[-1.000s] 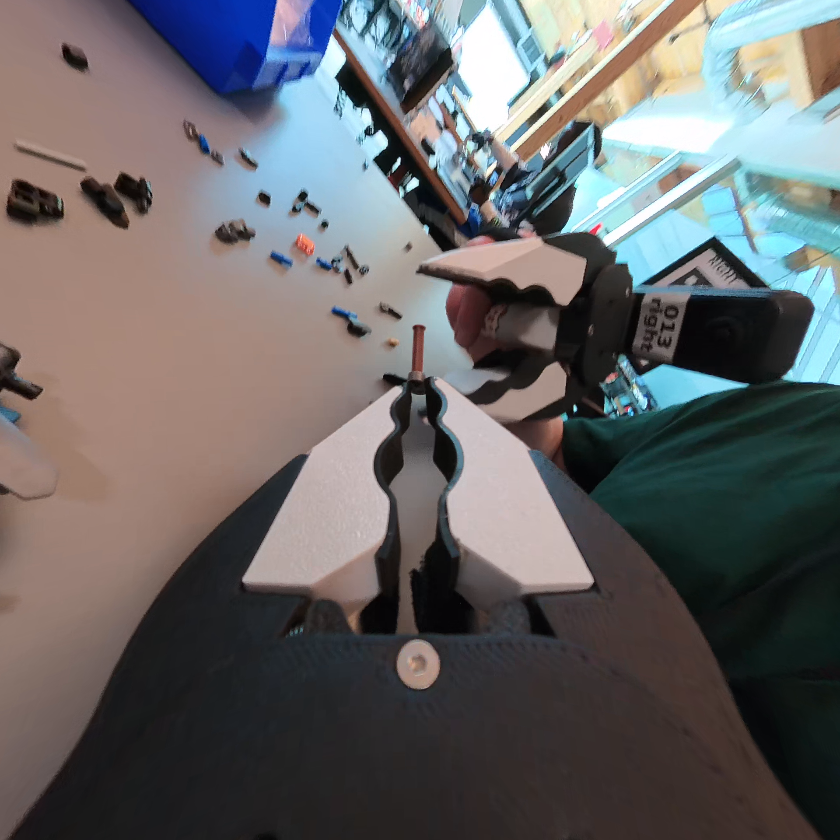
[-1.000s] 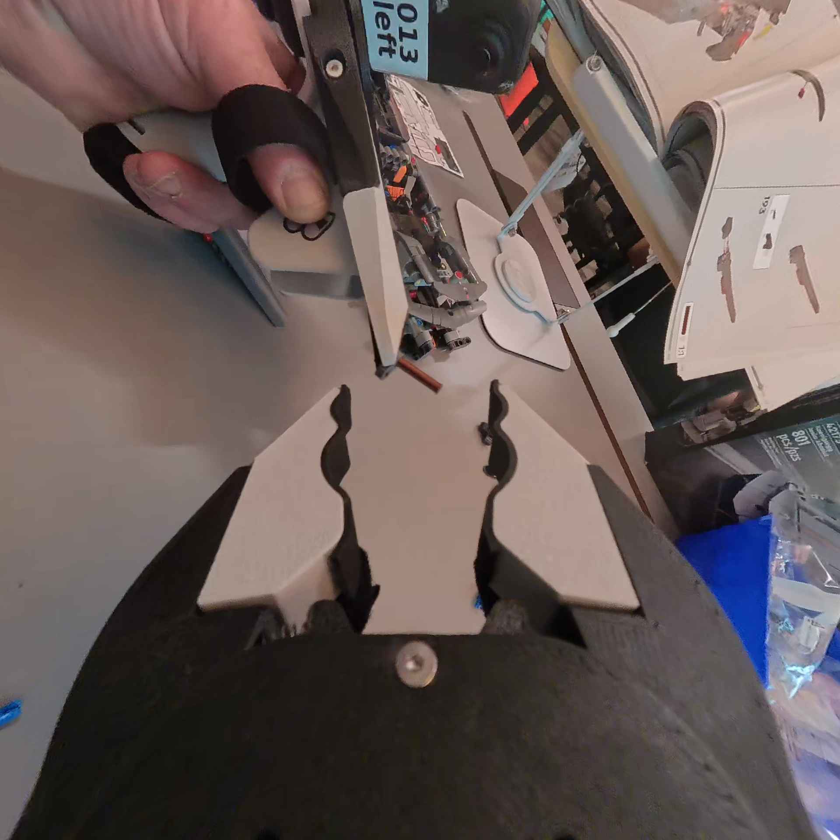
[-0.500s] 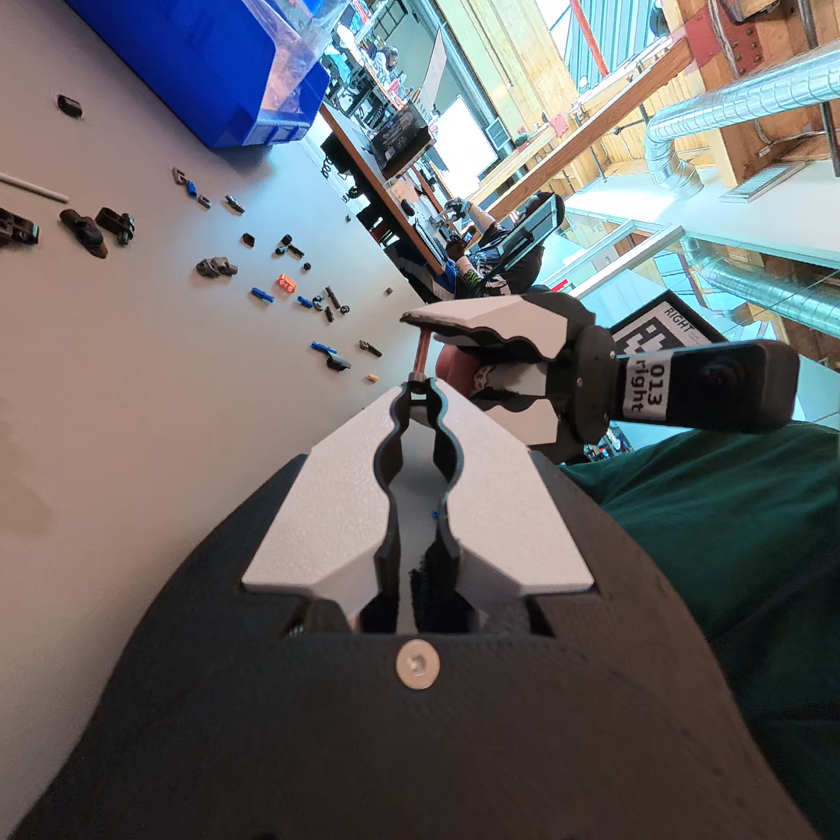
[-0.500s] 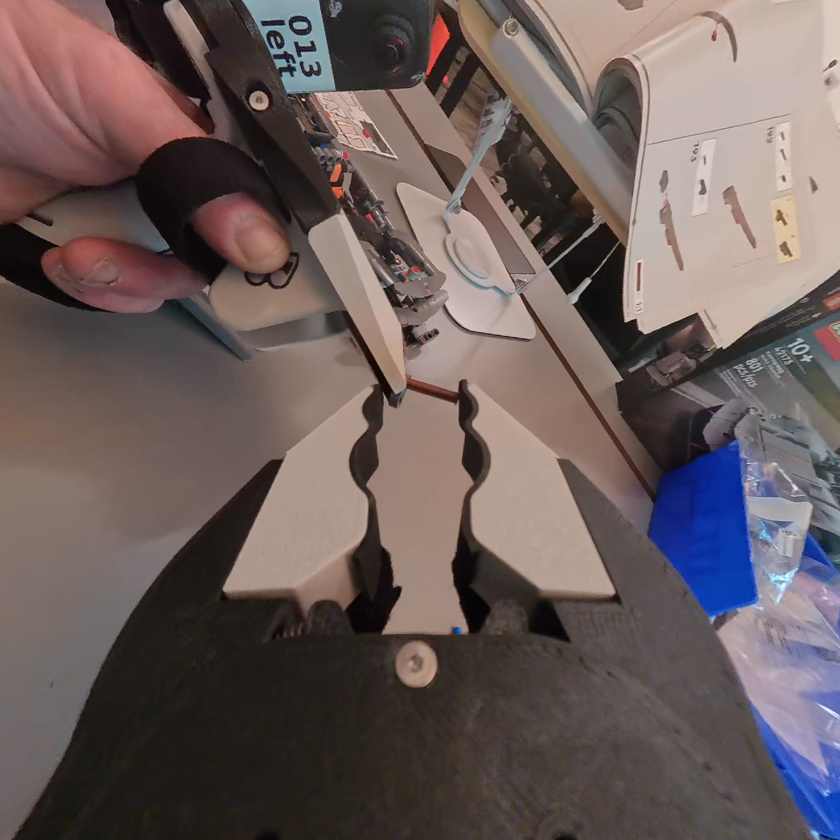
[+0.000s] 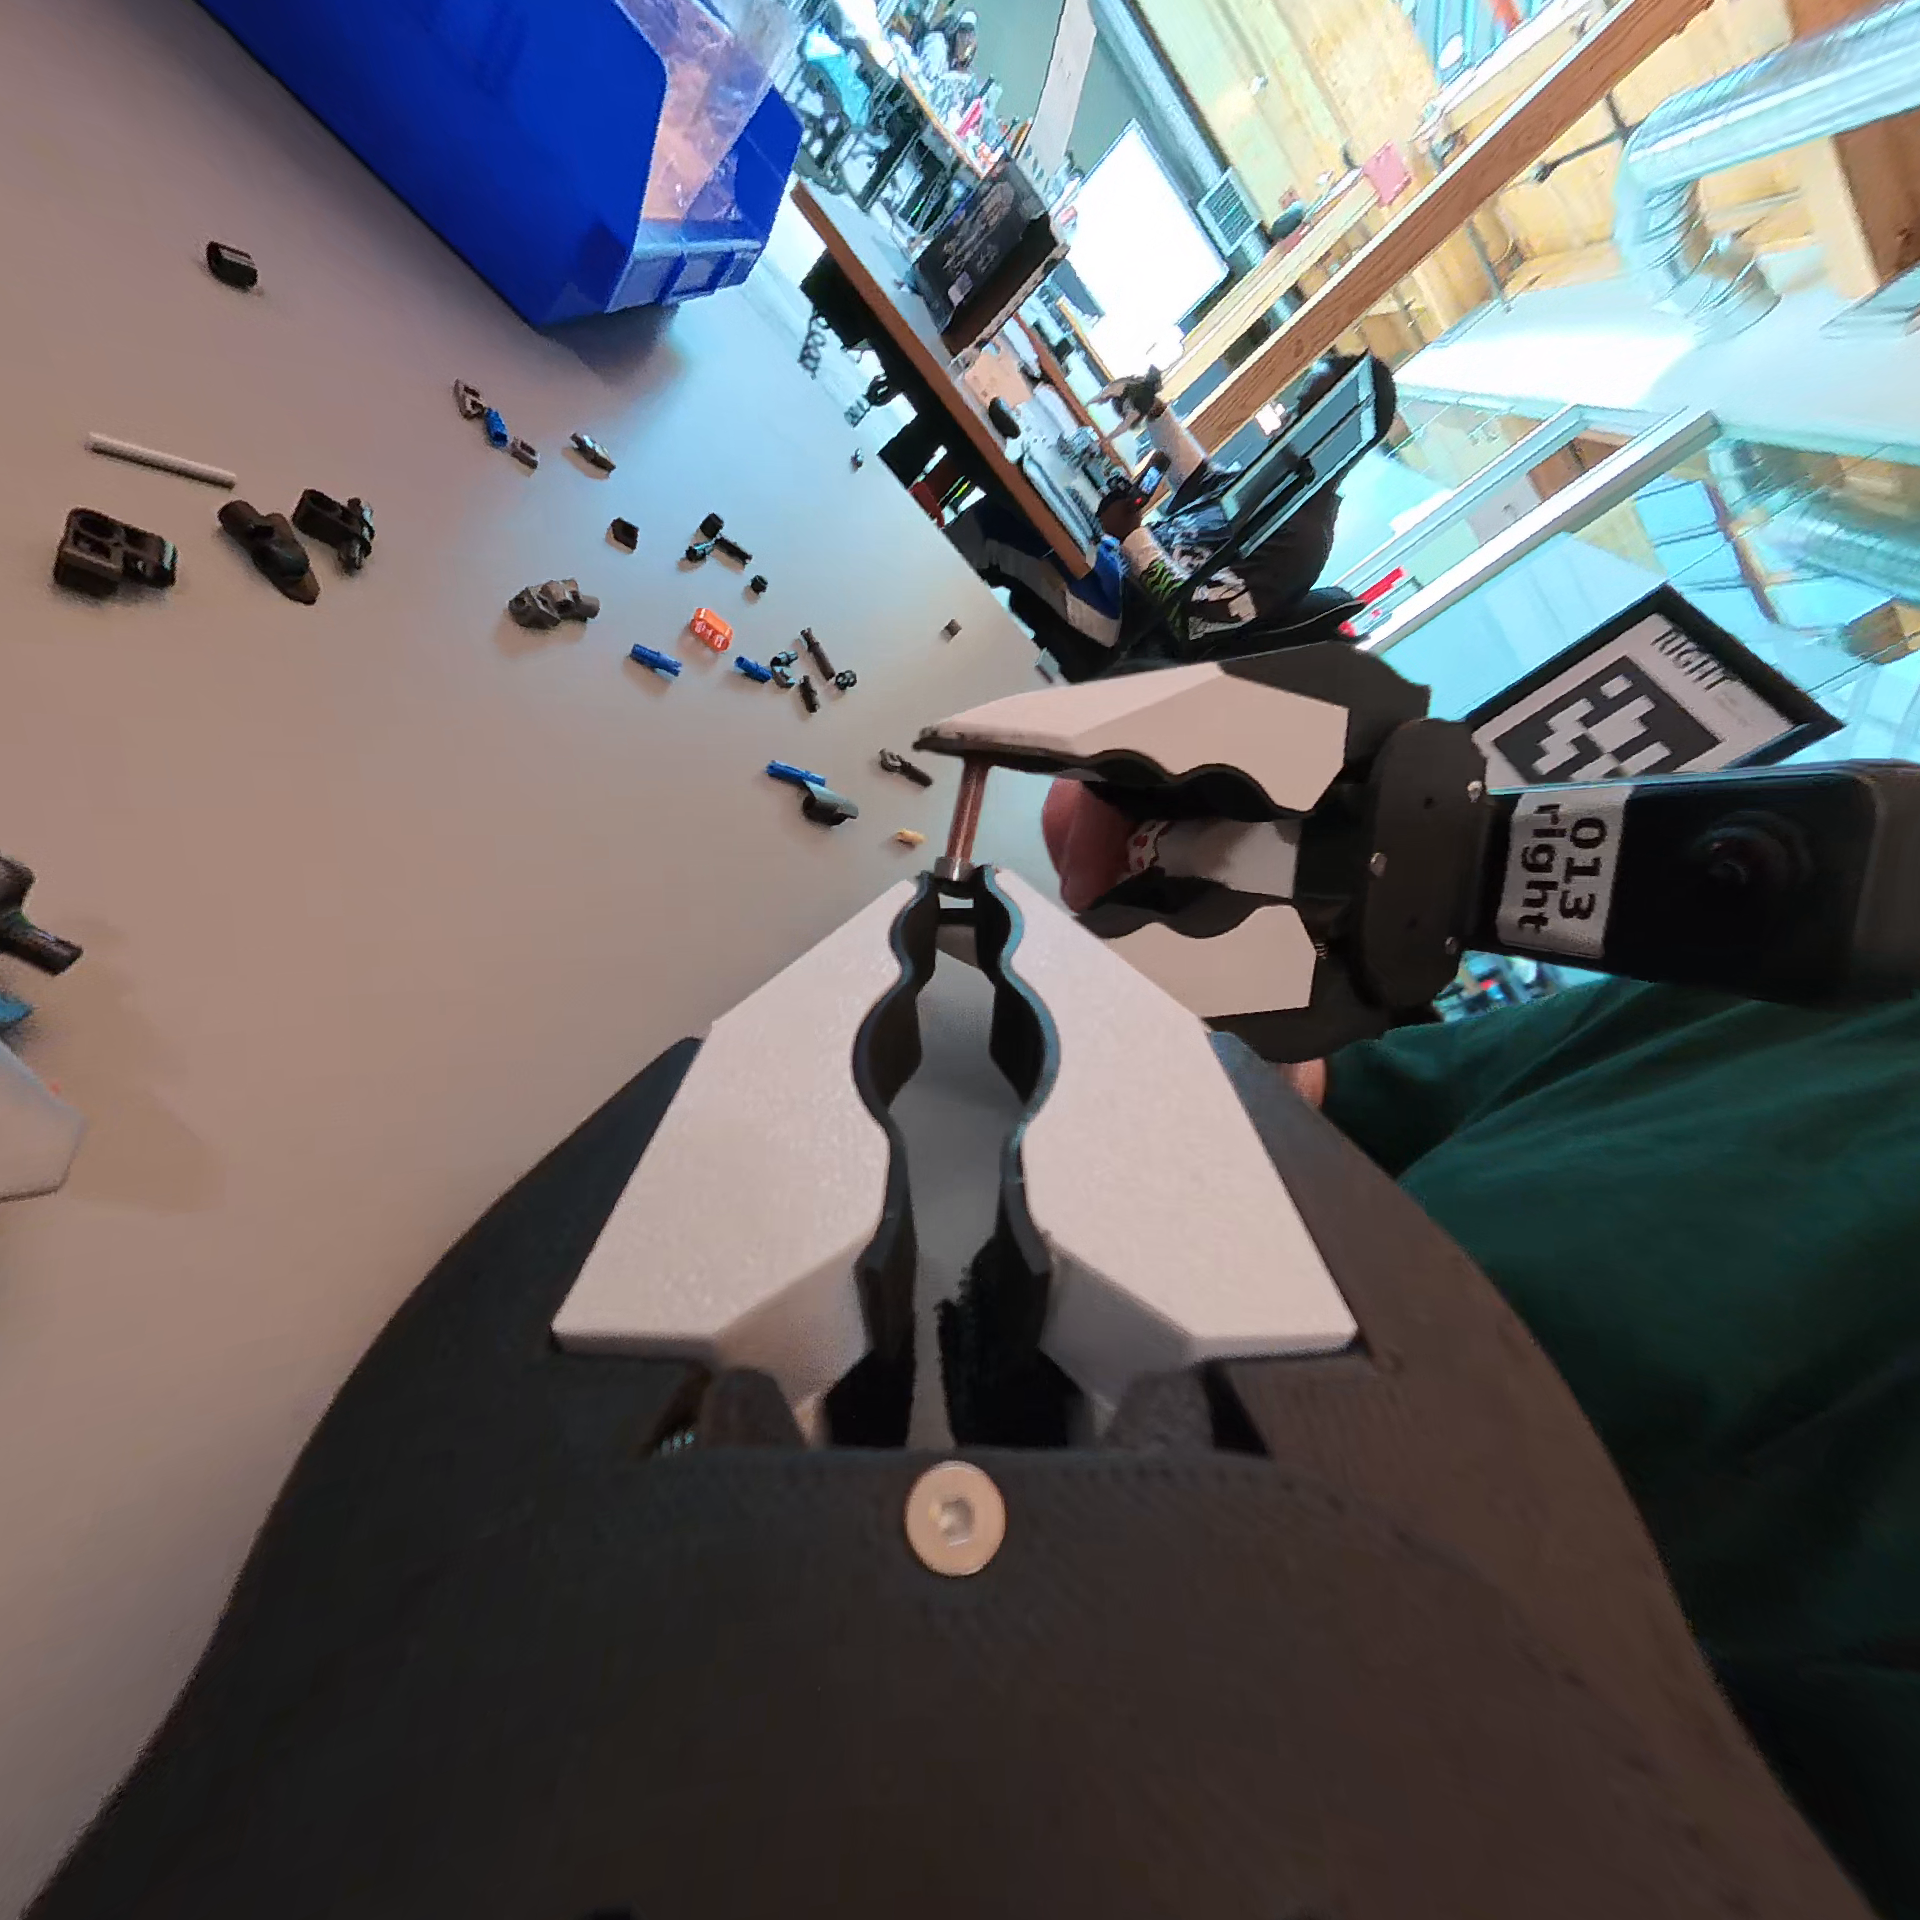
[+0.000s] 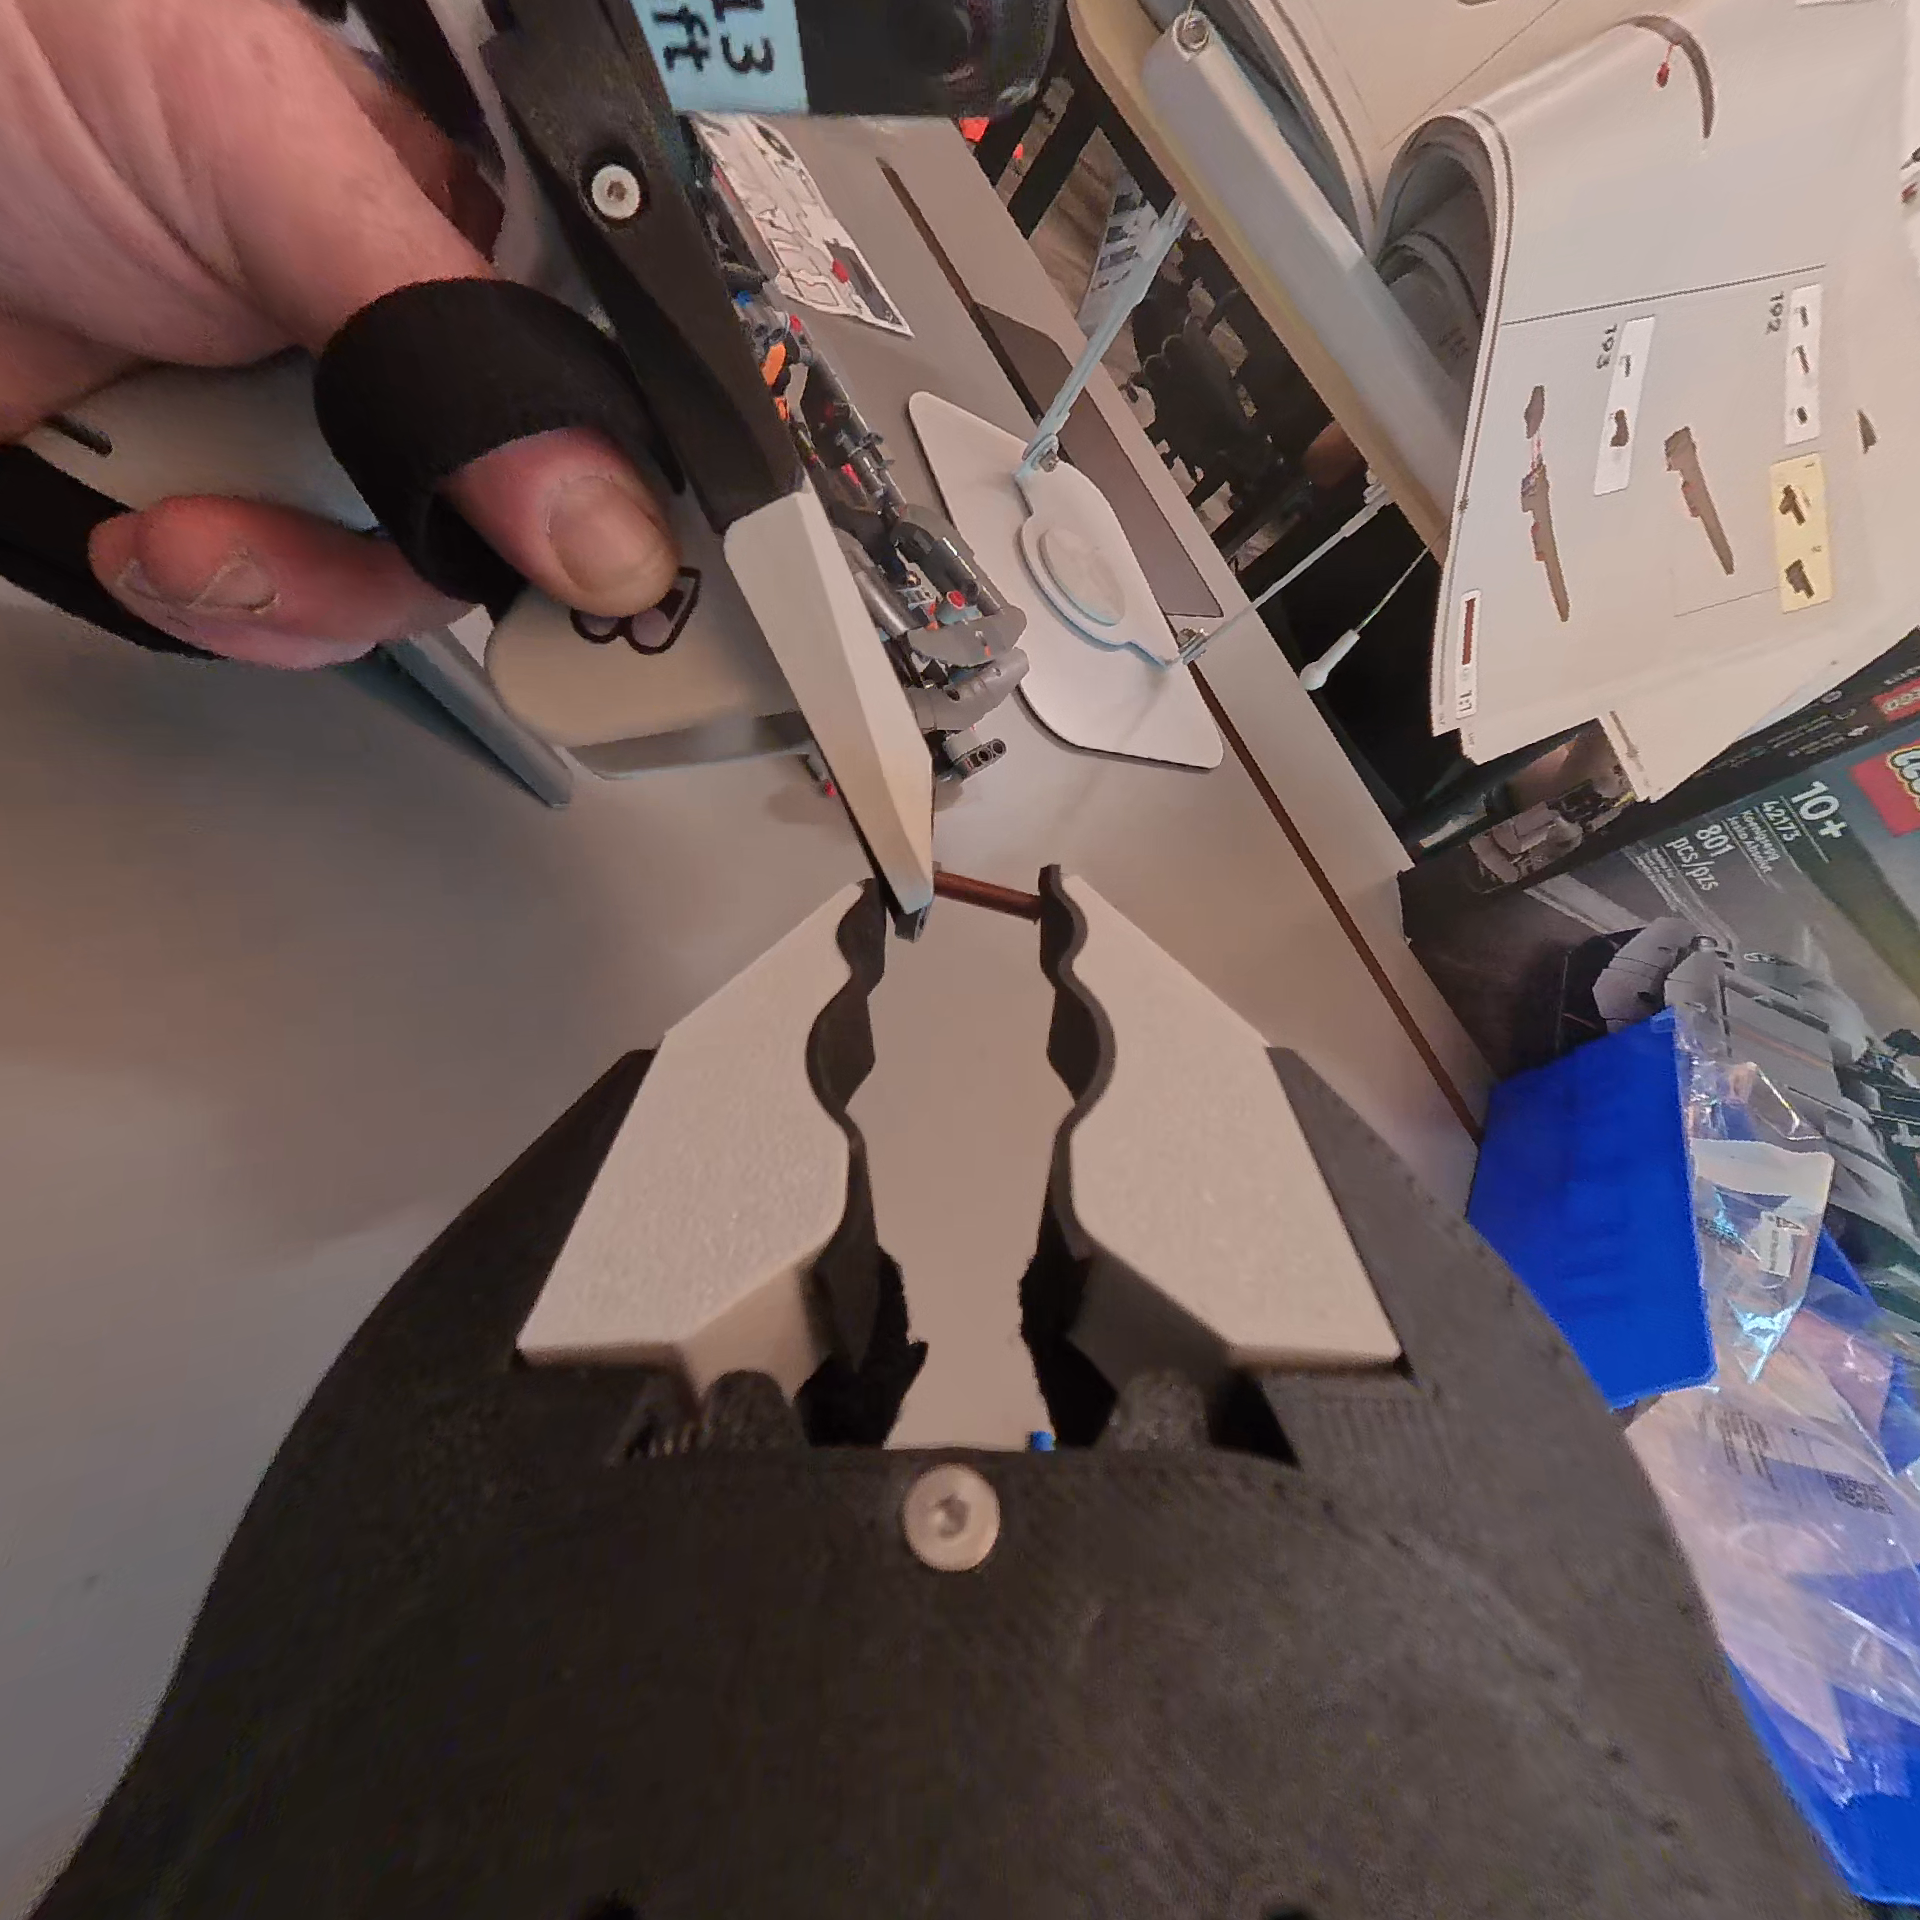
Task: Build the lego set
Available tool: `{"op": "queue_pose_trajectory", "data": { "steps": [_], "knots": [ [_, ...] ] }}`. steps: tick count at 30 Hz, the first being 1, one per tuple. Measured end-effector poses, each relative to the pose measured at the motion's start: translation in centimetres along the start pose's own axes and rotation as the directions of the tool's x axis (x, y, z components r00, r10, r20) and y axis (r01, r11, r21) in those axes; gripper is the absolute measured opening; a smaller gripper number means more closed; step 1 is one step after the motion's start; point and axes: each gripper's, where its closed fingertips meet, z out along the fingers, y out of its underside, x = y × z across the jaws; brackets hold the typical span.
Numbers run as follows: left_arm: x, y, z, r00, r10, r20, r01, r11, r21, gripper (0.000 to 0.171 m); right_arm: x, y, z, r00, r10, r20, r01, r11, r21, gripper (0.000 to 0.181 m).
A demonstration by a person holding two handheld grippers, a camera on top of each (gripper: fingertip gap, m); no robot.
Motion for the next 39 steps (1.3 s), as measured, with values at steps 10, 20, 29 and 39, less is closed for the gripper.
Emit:
{"op": "queue_pose_trajectory", "data": {
  "steps": [10, 20, 29, 39],
  "knots": [
    [-0.4, 0.1, 0.0, 0.998, 0.044, 0.043, -0.042, 0.998, -0.036, 0.005, -0.2, 0.2, 0.3, 0.999, -0.04, 0.002, 0.04, 0.999, -0.012, 0.022],
    [-0.2, 0.1, -0.5, 0.998, 0.051, 0.041, -0.05, 0.998, -0.039, 0.005, -1.0, -0.2, 0.2, 0.997, -0.049, 0.053, 0.048, 0.998, 0.027, 0.008],
    [0.3, -0.4, -1.0, 1.0, 0.009, -0.013, -0.008, 1.0, 0.011, 0.005, -0.8, -0.6, -0.5, 0.997, -0.02, 0.08, 0.013, 0.997, 0.078, 0.007],
    [0.4, -0.1, -0.5, 1.0, 0.028, -0.008, -0.029, 0.999, -0.031, 0.005, -0.6, -0.8, -0.9, 0.997, -0.029, 0.07, 0.023, 0.996, 0.082, 0.016]
  ]
}}
